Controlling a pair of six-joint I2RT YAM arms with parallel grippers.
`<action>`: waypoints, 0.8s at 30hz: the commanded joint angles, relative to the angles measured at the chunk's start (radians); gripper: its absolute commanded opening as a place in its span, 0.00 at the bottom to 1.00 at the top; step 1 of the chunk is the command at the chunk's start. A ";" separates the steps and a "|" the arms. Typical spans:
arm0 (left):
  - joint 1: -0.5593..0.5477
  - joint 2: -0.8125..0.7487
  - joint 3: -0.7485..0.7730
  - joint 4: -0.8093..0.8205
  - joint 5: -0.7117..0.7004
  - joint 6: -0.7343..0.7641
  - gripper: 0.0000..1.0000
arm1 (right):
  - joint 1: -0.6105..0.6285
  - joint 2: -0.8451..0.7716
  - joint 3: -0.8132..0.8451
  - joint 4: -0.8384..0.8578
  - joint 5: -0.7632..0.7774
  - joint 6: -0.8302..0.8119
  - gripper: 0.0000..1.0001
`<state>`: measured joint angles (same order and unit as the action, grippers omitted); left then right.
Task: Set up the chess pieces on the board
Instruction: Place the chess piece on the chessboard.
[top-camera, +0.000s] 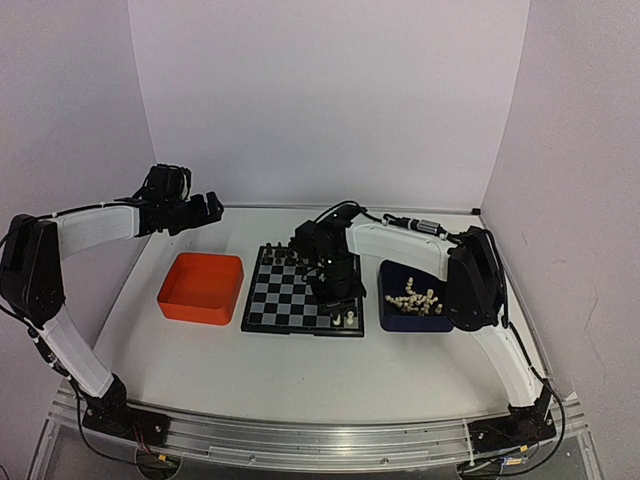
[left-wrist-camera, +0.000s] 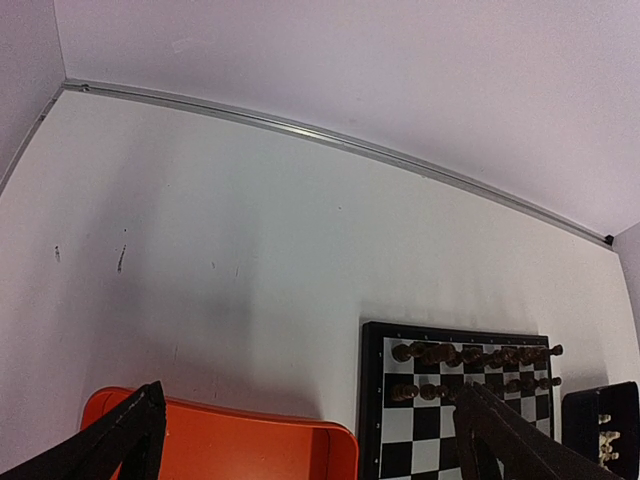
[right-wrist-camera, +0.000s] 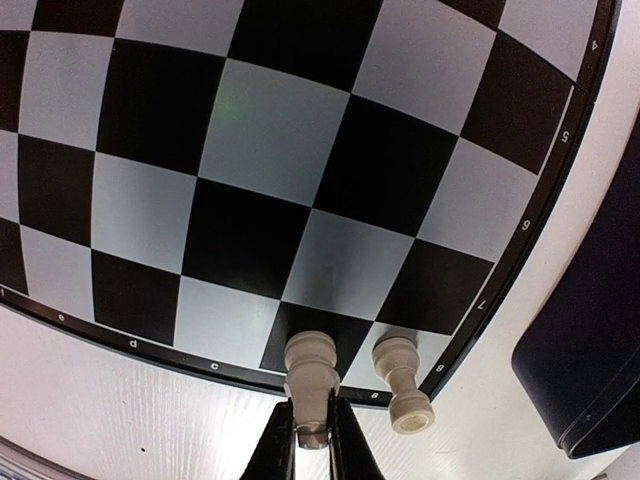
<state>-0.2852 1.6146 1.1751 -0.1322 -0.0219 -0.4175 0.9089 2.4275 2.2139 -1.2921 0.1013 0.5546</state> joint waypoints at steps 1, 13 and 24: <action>0.001 -0.045 -0.001 0.001 -0.013 0.015 1.00 | 0.003 0.006 0.000 -0.013 0.005 0.010 0.12; 0.001 -0.035 0.008 0.005 -0.003 0.016 1.00 | 0.003 -0.019 0.002 -0.012 0.020 0.006 0.24; 0.001 -0.042 0.012 0.023 0.004 0.013 1.00 | 0.003 -0.159 0.025 -0.004 0.067 -0.033 0.42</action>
<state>-0.2852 1.6146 1.1751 -0.1314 -0.0208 -0.4172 0.9089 2.4137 2.2139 -1.2907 0.1193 0.5411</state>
